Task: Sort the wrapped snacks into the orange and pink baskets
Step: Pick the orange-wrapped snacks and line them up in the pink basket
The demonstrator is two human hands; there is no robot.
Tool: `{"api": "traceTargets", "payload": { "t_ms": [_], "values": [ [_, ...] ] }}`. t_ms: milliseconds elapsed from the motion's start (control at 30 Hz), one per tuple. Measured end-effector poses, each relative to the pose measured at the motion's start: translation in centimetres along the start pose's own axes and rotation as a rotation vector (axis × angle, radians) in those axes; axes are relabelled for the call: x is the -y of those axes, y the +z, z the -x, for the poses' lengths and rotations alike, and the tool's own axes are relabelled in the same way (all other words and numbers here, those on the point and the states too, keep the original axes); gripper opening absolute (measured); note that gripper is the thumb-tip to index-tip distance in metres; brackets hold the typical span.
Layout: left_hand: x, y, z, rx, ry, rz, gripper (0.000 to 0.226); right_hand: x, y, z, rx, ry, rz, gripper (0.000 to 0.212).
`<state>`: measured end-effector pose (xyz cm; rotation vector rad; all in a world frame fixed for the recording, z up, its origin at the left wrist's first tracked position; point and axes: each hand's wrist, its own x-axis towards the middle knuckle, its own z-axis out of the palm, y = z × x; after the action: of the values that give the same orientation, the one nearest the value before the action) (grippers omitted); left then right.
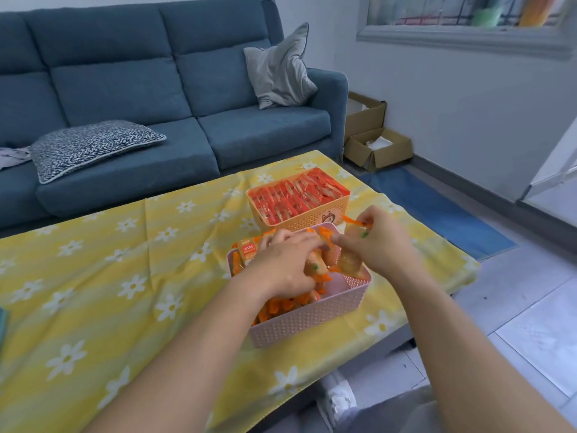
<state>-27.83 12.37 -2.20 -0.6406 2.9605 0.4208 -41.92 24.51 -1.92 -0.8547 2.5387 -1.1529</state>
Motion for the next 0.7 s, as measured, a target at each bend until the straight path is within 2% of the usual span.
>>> {"api": "traceTargets", "payload": {
  "t_ms": [100, 200, 333, 400, 533, 633, 700],
  "values": [
    [0.5, 0.7, -0.7, -0.018, 0.018, -0.079, 0.061, -0.2, 0.6, 0.1, 0.022, 0.014, 0.042, 0.053],
    [1.3, 1.2, -1.0, -0.115, 0.029, -0.048, 0.039, -0.2, 1.1, 0.1, 0.13, 0.037, 0.106, 0.054],
    [2.7, 1.9, -1.1, -0.24, 0.03, 0.068, 0.022, -0.3, 1.3, -0.1, 0.237, 0.019, 0.248, 0.037],
    [3.1, 1.9, -1.3, -0.321, 0.031, 0.202, 0.02, -0.2, 1.0, 0.0, 0.263, 0.035, 0.247, 0.031],
    [2.9, 1.2, -1.2, -0.429, -0.042, 0.648, 0.018, 0.2, 1.6, 0.5, 0.273, 0.019, 0.292, 0.032],
    [2.7, 0.6, -1.0, -0.516, -0.088, 0.776, 0.018, 0.4, 3.5, 1.1, 0.304, -0.026, 0.36, 0.046],
    [2.6, 0.2, -0.7, -0.552, -0.096, 0.831, 0.014, 0.9, 4.2, 1.2, 0.337, -0.065, 0.415, 0.046]
  ]
}}
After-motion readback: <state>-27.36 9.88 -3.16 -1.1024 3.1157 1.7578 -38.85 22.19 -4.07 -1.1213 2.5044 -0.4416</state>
